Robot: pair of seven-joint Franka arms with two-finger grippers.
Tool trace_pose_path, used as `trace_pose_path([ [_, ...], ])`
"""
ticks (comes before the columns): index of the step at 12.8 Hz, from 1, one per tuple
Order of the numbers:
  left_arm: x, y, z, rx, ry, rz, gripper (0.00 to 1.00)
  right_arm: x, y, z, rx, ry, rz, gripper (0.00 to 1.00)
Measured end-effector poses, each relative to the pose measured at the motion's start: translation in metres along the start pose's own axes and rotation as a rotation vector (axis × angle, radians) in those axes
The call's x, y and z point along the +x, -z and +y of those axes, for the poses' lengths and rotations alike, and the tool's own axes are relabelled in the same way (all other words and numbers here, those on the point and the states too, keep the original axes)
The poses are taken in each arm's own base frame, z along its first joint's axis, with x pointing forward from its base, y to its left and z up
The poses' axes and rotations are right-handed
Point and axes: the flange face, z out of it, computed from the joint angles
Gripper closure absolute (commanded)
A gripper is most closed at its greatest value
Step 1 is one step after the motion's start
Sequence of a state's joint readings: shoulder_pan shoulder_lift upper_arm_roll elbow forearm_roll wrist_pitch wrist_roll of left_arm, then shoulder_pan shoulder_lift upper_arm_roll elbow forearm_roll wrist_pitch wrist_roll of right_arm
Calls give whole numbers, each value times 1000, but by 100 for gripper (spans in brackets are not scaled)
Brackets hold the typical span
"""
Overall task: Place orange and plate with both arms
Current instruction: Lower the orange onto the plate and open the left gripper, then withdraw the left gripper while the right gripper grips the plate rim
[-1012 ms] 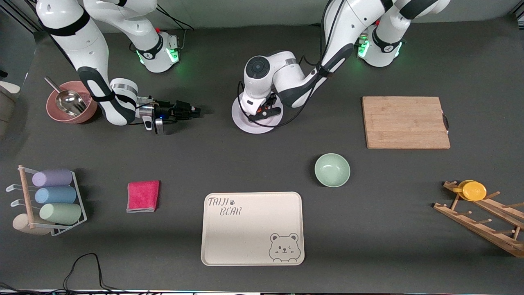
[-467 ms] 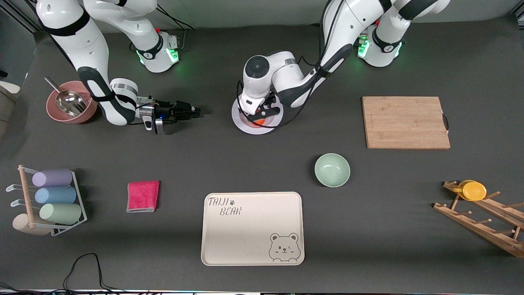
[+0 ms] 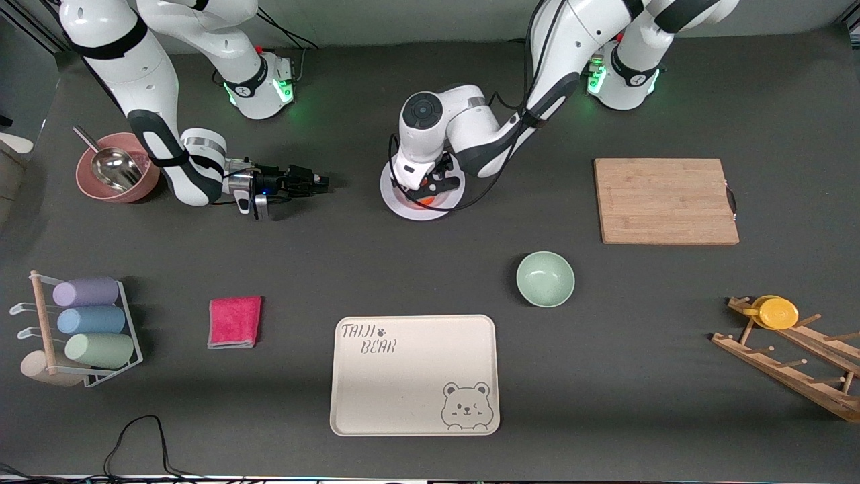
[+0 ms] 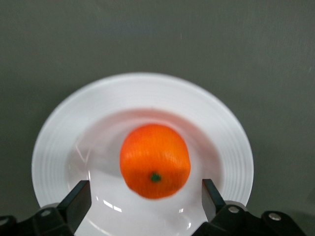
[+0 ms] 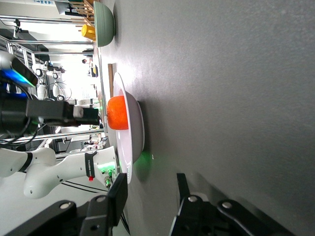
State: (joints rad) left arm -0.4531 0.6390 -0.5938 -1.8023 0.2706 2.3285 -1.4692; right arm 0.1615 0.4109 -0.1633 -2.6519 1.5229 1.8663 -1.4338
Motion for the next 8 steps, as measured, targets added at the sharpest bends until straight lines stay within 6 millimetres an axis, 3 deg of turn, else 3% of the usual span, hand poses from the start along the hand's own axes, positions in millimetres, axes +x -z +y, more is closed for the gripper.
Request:
trace_pose_path([
  [2, 33, 29, -7, 30, 20, 39, 0, 1, -8, 1, 5, -5, 18, 53],
  [4, 83, 80, -25, 68, 24, 79, 0, 1, -23, -1, 8, -3, 21, 53],
  [8, 195, 170, -98, 135, -4, 106, 0, 2, -57, -10, 18, 0, 41, 53],
])
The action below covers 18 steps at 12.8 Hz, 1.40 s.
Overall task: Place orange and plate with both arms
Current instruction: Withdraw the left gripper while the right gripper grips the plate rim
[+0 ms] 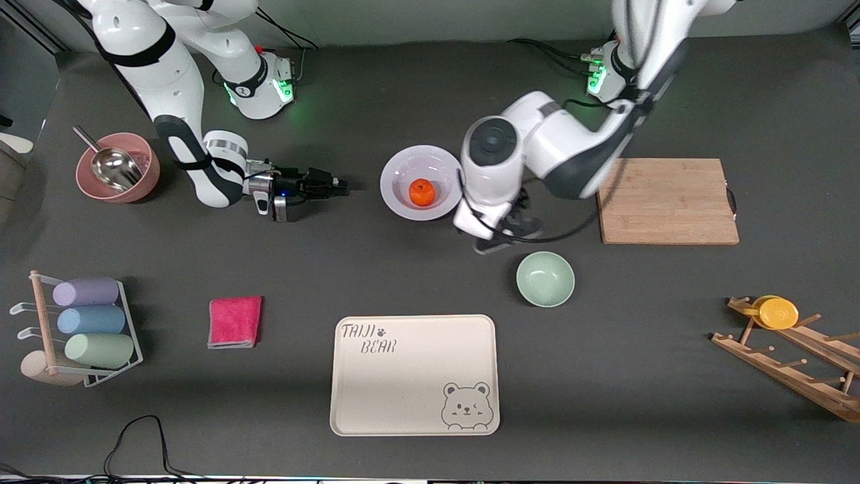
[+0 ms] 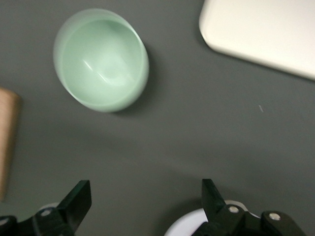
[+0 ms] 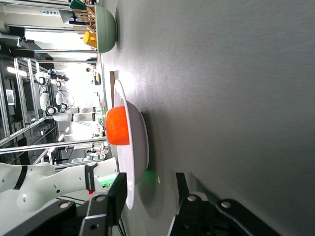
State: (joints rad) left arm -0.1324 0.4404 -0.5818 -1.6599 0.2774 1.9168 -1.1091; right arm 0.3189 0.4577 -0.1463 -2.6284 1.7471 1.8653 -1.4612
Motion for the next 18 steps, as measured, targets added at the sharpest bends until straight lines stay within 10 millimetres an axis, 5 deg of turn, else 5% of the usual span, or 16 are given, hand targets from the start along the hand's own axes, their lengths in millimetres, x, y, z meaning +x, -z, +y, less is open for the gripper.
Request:
trace_pose_path([
  [3, 80, 44, -89, -1, -49, -50, 0, 1, -29, -9, 13, 6, 13, 53],
  [5, 115, 66, -152, 24, -106, -61, 0, 2, -43, -13, 18, 13, 15, 53],
  [8, 148, 91, -238, 10, -135, -88, 0, 6, -68, -20, 40, 14, 36, 53],
  [11, 159, 124, -312, 0, -132, -84, 0, 4, -100, -29, 70, 15, 34, 53],
  [12, 156, 134, -325, 4, -129, -81, 0, 4, -104, -30, 74, 18, 30, 58],
  [15, 149, 142, -334, 6, -128, -80, 0, 5, -106, -31, 76, 33, 30, 98],
  [18, 150, 130, -336, 13, -137, -101, 0, 5, -104, -28, 70, 40, 33, 100],
])
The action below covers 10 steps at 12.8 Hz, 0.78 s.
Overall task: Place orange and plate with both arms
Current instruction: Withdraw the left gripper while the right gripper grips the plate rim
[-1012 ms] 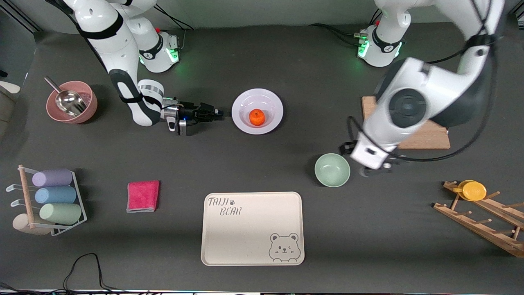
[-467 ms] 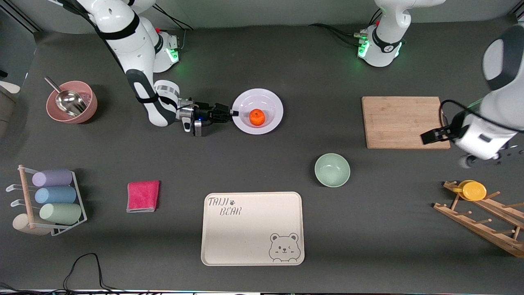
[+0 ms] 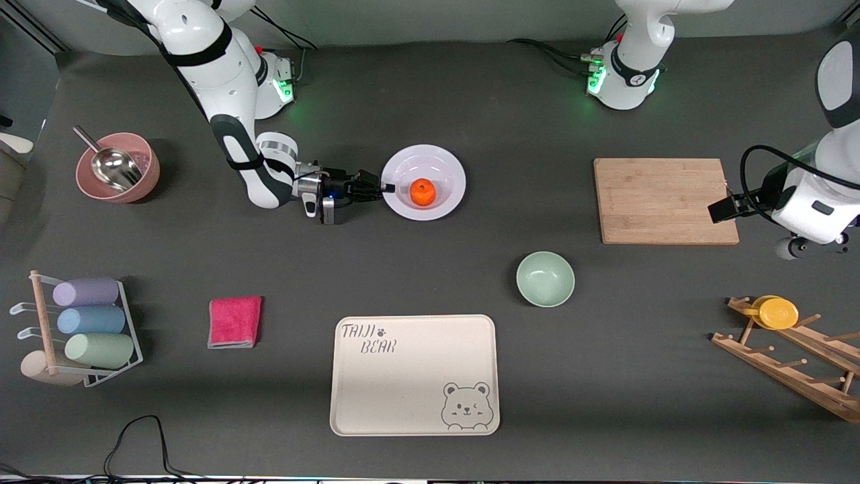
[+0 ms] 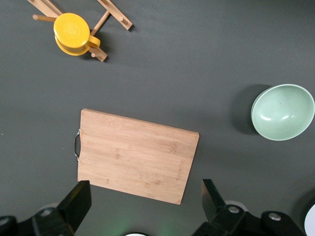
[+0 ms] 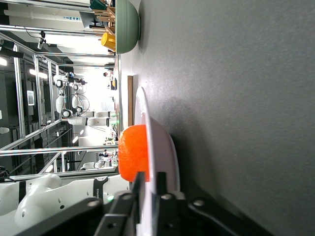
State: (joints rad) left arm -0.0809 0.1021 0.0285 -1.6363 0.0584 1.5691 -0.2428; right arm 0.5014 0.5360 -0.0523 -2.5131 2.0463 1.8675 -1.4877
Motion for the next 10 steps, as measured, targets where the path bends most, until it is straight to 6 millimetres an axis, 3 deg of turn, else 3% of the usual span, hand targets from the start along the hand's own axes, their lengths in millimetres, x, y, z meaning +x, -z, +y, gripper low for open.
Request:
trace_pose_path([
  [4, 2, -6, 0, 3, -2, -12, 0, 3, 3, 1, 2, -2, 10, 100],
  [6, 2, -6, 0, 4, -2, -15, 0, 17, 10, -2, 16, 5, 44, 100],
  [8, 2, -6, -1, 4, -2, -14, 0, 36, 15, -20, 55, 9, 66, 100],
  [10, 2, -6, -1, 8, -2, -12, 0, 55, 23, -55, 87, 1, 31, 100],
])
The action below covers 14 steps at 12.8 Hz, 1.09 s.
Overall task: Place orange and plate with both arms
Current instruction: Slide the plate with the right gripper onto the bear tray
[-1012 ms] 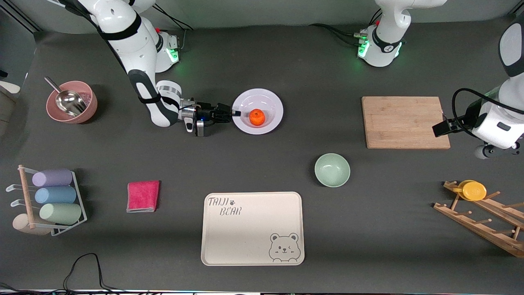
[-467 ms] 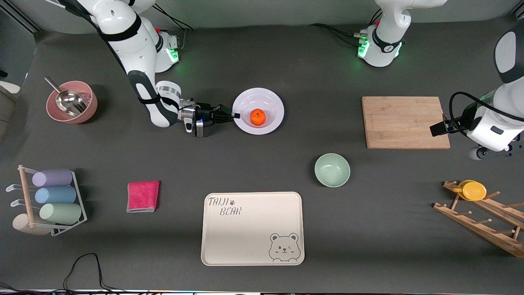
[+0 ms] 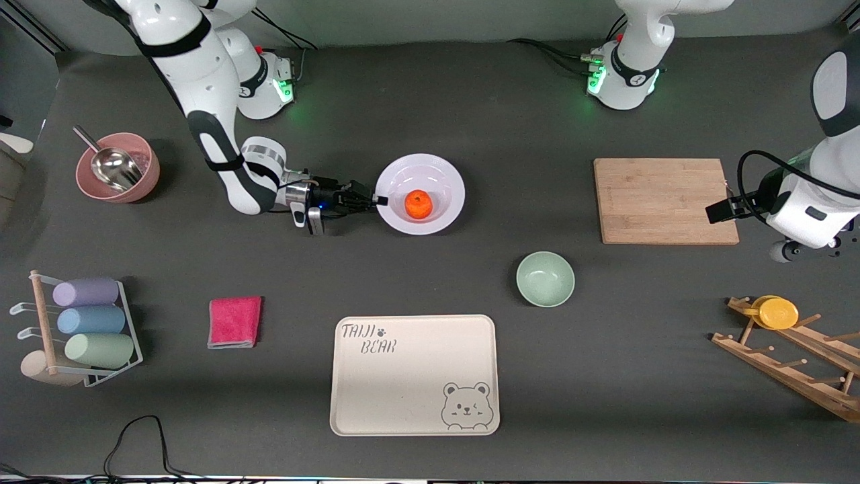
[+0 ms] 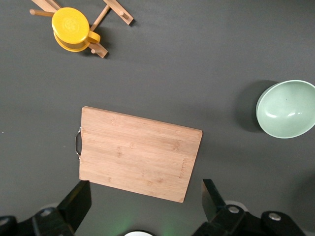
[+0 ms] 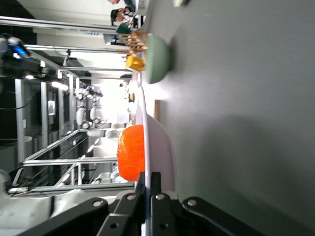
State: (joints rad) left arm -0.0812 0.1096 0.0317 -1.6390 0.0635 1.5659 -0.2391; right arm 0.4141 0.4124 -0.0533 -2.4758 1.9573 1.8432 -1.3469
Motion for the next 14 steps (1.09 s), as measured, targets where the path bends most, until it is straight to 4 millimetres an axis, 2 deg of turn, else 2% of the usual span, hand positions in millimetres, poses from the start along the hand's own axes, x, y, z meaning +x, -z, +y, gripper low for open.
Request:
trace_pose_path([
  [2, 0, 0, -2, 2, 3, 1, 0, 19, 7, -46, 28, -6, -25, 100],
  [4, 1, 0, -5, 1, 9, 1, 0, 29, 13, -81, 41, -6, -21, 100],
  [5, 1, 0, -6, 1, 11, 0, 0, 31, 14, -89, 41, -2, -19, 100],
  [7, 2, 0, -7, 1, 13, 0, 0, 38, 13, -92, 38, 5, -21, 100],
  [8, 2, 0, -9, 1, 17, 0, 0, 49, 13, -92, 27, 7, -23, 100],
  [10, 3, -1, -13, 1, 24, -1, 0, 91, 14, -90, 11, 9, -24, 100],
  [14, 4, -1, -16, 0, 29, -1, 0, 206, 16, -89, -9, -8, 10, 100],
])
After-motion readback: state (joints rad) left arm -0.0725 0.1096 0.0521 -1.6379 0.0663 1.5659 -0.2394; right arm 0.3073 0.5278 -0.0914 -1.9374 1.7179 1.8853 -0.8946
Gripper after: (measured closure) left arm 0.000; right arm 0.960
